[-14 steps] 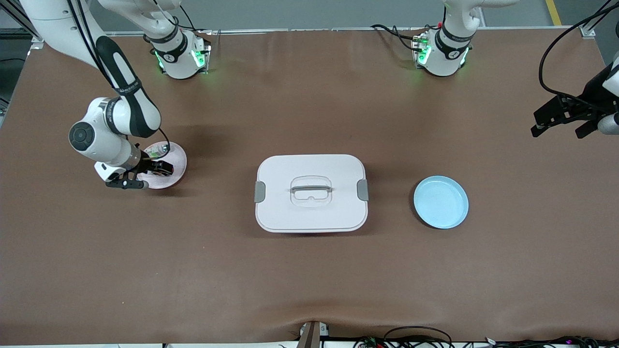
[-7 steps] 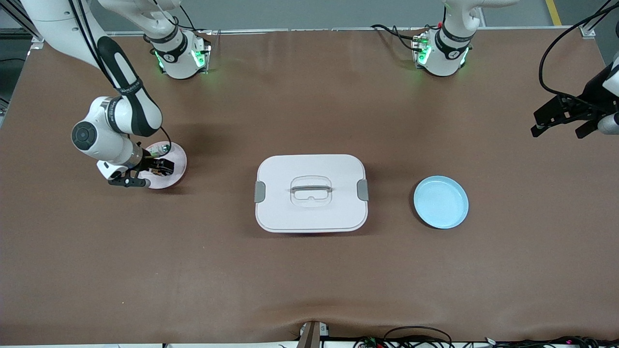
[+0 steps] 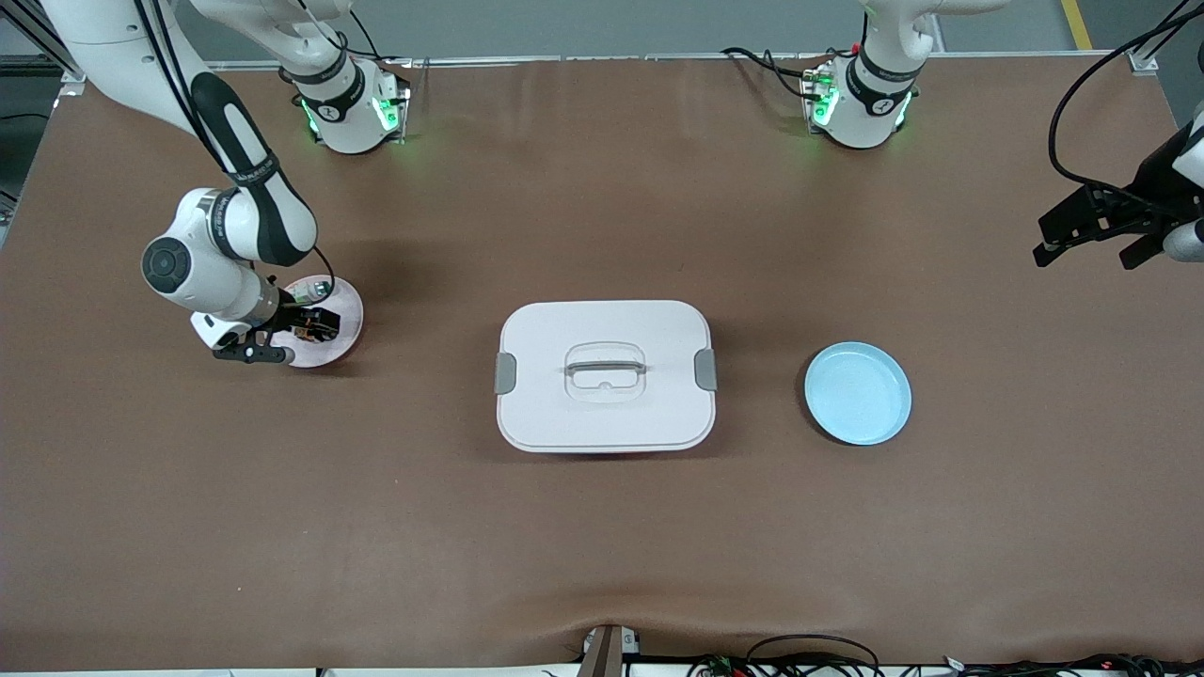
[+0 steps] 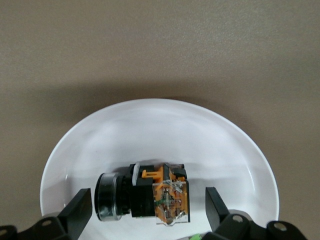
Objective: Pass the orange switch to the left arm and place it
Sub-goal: 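Close the right gripper on the black-and-orange switch, then lift the switch over the box while the left gripper approaches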
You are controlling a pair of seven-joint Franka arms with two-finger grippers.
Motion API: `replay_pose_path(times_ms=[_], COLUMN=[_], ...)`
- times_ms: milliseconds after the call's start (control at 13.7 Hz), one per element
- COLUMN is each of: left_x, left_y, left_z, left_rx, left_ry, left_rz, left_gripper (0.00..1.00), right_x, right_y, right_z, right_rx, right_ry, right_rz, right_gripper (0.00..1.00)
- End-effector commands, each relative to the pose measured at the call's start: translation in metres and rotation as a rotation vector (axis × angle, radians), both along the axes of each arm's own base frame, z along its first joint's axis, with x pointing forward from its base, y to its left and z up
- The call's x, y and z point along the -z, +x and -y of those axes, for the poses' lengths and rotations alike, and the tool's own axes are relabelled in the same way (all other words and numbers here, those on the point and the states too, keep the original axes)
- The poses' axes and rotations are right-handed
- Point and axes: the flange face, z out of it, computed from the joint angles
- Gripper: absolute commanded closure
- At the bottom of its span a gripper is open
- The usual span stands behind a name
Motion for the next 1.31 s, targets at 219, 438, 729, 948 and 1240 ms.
replay_pose_path(times_ms=[219, 438, 729, 948, 1240], left_x=[-0.005, -0.005, -0.006, -0.006, -0.006], left_y=[0.002, 0.002, 0.002, 0.002, 0.002], left_z=[-0.004, -0.004, -0.004, -0.004, -0.004], left_rx=[0.015, 0.015, 0.016, 0.016, 0.016], left_ry=[0.022, 0.022, 0.022, 0.022, 0.022], left_rz=[0.001, 0.003, 0.004, 0.004, 0.004], left_gripper=[0.0, 0.0, 0.0, 0.0, 0.0], right_x=[0.008, 0.007, 0.004, 0.001, -0.023], right_y=[-0.001, -0.001, 0.0, 0.002, 0.014], right_z=[-0.011, -0.013, -0.012, -0.009, -0.011], right_rx=[0.023, 0.022, 0.006, 0.024, 0.067], right_ry=[0.024, 0.025, 0.028, 0.029, 0.082], right_rz=[-0.003, -0.002, 0.001, 0.001, -0.044], right_gripper=[0.0, 0.0, 0.71, 1.0, 1.0])
